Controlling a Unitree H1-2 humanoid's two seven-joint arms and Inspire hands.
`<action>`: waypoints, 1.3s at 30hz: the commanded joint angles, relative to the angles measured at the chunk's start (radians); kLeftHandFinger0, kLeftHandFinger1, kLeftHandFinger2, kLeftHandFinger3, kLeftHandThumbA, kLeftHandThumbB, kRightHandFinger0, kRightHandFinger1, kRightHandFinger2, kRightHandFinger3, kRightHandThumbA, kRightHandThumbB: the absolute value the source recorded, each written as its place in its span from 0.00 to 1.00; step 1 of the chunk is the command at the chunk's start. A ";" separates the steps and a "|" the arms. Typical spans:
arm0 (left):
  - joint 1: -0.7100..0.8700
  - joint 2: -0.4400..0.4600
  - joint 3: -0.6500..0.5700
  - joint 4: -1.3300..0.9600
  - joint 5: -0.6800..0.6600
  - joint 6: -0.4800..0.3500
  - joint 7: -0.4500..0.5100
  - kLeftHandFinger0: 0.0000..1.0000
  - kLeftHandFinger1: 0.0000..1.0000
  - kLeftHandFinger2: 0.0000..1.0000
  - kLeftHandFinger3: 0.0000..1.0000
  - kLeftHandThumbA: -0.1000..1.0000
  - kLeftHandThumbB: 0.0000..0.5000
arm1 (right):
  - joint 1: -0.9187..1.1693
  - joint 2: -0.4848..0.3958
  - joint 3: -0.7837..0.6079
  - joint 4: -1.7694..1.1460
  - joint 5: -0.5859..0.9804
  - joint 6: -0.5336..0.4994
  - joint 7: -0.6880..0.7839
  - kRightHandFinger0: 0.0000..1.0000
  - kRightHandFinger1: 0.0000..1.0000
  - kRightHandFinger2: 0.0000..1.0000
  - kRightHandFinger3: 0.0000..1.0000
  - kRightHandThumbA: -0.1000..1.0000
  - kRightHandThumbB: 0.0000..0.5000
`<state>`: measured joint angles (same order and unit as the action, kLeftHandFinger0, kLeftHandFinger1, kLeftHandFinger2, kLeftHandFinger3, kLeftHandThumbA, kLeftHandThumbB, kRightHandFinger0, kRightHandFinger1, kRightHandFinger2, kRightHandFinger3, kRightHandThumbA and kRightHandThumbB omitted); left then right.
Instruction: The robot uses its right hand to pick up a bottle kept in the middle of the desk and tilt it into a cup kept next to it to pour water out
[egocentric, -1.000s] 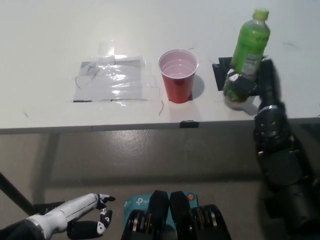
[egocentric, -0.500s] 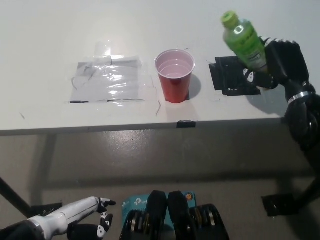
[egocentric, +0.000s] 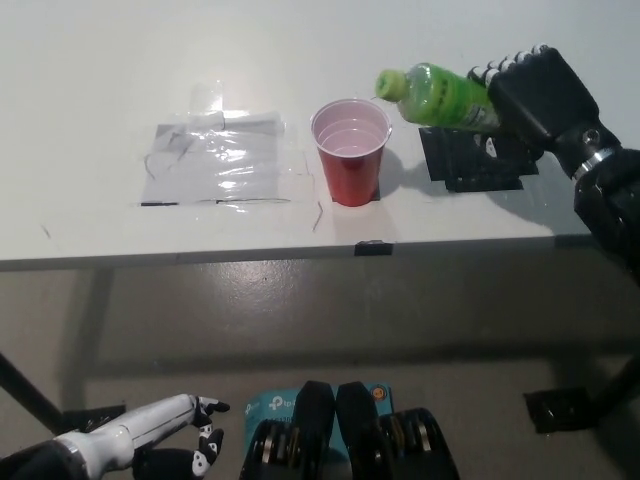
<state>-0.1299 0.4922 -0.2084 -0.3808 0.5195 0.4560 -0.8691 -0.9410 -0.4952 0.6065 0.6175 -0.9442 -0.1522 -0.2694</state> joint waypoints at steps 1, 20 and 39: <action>-0.007 0.016 0.008 -0.028 0.014 0.014 -0.018 1.00 1.00 1.00 1.00 1.00 0.75 | -0.112 -0.021 0.004 -0.013 -0.066 -0.039 -0.018 0.00 0.00 0.17 0.43 0.07 0.48; -0.003 0.011 0.023 -0.032 0.022 0.014 -0.038 1.00 1.00 1.00 1.00 1.00 0.78 | -0.322 -0.065 0.146 0.087 -0.285 -0.106 -0.080 0.00 0.00 0.03 0.38 0.04 0.37; -0.015 0.033 0.020 -0.046 0.024 0.014 -0.051 1.00 1.00 1.00 1.00 1.00 0.78 | -0.536 -0.115 0.318 0.163 -0.453 -0.254 -0.251 0.00 0.00 0.00 0.23 0.11 0.61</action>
<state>-0.1301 0.4973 -0.2000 -0.3971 0.5344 0.4560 -0.9028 -1.3525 -0.5613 0.9260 0.7798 -1.3390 -0.3781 -0.4212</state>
